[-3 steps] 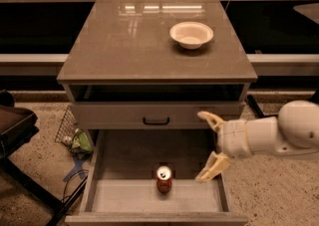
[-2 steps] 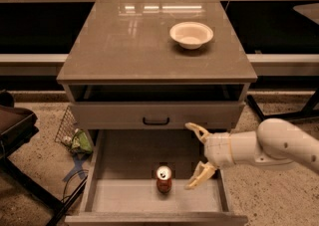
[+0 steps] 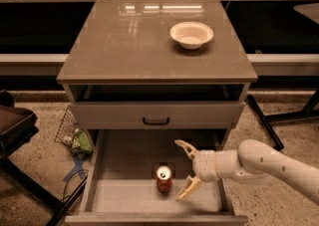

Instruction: Pick coke can from middle drawer and place on counter

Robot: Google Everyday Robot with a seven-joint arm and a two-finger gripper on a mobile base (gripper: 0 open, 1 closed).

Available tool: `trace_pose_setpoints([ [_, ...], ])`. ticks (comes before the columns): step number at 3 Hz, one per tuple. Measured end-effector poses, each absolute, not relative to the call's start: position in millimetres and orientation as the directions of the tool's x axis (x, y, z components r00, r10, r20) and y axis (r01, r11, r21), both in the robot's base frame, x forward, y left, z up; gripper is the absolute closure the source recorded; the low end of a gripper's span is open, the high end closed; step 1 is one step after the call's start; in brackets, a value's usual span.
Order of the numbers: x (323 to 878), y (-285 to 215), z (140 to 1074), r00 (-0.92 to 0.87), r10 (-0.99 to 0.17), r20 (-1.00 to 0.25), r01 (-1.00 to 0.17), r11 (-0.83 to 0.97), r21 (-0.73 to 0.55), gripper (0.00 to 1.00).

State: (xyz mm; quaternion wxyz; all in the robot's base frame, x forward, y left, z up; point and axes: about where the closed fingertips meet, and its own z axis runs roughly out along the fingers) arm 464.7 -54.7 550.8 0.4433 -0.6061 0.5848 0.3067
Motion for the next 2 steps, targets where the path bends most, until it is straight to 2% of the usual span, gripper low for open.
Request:
trace_pose_setpoints([
  [2, 468.6, -39.2, 520.8, 0.088, -0.394, -0.915, -0.990, 0.069, -0.126, 0.00],
])
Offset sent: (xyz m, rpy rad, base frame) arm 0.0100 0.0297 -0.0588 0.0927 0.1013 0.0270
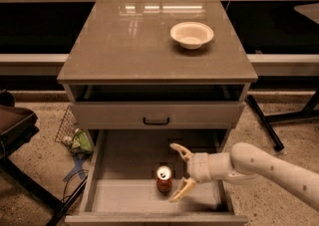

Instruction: Pick coke can from middle drawer and place on counter

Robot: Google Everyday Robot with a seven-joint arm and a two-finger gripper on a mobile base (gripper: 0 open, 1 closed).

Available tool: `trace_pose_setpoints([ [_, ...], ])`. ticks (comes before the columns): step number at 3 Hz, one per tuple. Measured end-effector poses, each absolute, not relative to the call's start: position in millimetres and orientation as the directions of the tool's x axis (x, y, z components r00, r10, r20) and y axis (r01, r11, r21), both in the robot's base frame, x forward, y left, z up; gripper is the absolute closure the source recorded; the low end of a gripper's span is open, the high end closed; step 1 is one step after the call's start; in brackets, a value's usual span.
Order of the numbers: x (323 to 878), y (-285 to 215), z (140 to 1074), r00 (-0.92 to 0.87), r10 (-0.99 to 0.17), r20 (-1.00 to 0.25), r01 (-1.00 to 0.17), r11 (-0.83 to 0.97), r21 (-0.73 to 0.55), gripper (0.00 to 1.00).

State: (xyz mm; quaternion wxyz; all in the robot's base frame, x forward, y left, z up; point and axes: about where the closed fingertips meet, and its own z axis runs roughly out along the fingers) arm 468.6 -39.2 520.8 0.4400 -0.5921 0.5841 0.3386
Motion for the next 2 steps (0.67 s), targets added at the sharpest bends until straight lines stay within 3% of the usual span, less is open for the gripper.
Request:
trace_pose_setpoints([
  [2, 497.8, -1.2, 459.2, 0.038, -0.308, -0.951, -0.998, 0.031, -0.050, 0.00],
])
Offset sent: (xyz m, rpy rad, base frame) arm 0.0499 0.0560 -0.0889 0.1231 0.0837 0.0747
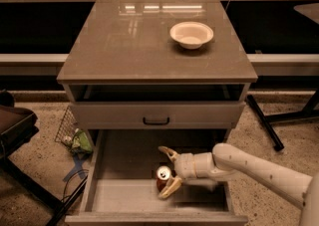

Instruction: Pick coke can from middle drawer and place on counter

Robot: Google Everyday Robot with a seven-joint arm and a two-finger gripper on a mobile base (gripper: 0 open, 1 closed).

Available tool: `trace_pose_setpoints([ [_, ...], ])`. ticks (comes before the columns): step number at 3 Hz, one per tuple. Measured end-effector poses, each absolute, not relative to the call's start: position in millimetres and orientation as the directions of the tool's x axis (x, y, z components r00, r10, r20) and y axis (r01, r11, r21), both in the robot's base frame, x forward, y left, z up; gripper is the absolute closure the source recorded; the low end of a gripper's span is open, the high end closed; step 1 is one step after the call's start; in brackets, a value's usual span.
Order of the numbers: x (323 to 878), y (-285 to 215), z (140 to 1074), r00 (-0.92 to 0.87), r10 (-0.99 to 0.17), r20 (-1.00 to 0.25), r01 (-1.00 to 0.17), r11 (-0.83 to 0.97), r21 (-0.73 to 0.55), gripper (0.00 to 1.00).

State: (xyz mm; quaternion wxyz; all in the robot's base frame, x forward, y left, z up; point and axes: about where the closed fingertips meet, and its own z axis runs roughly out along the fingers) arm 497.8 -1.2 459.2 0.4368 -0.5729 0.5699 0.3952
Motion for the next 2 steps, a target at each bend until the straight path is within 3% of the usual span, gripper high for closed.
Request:
trace_pose_setpoints([
  [1, 503.5, 7.1, 440.1, 0.040, -0.300, -0.953, -0.999, 0.014, -0.046, 0.21],
  [2, 503.6, 6.2, 429.7, 0.034, -0.300, -0.953, -0.999, 0.021, -0.042, 0.52],
])
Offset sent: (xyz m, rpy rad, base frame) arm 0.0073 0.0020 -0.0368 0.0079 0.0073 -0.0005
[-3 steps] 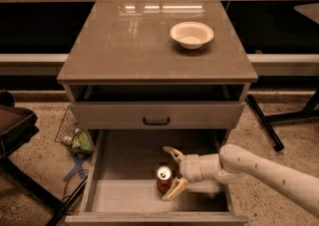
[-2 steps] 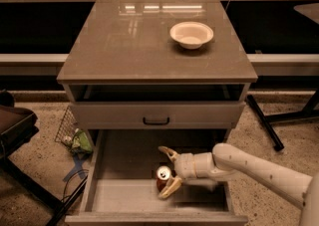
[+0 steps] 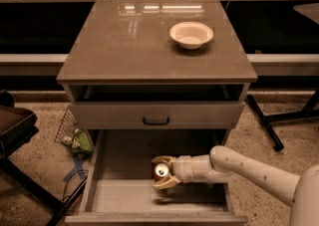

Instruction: Pick coke can from middle drawer and place on counter

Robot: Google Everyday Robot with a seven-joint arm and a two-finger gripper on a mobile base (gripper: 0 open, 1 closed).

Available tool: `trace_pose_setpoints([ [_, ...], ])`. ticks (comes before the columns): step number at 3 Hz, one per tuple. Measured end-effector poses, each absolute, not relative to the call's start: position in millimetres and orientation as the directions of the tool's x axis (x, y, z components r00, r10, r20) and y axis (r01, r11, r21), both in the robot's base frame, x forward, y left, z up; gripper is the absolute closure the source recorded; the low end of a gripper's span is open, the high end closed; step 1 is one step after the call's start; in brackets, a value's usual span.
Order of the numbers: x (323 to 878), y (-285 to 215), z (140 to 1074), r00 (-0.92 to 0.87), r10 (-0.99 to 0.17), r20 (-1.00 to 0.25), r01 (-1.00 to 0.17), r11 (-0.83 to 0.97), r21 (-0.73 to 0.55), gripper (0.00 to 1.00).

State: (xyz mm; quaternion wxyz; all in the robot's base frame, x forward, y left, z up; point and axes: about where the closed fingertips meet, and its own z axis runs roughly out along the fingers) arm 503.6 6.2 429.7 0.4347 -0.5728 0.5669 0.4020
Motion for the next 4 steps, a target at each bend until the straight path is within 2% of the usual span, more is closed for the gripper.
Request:
trace_pose_setpoints([
  [2, 503.8, 6.1, 428.6, 0.032, -0.303, -0.953, -0.999, 0.023, -0.041, 0.98],
  [4, 504.0, 10.3, 459.1, 0.055, -0.322, -0.945, -0.998, 0.001, -0.059, 1.00],
])
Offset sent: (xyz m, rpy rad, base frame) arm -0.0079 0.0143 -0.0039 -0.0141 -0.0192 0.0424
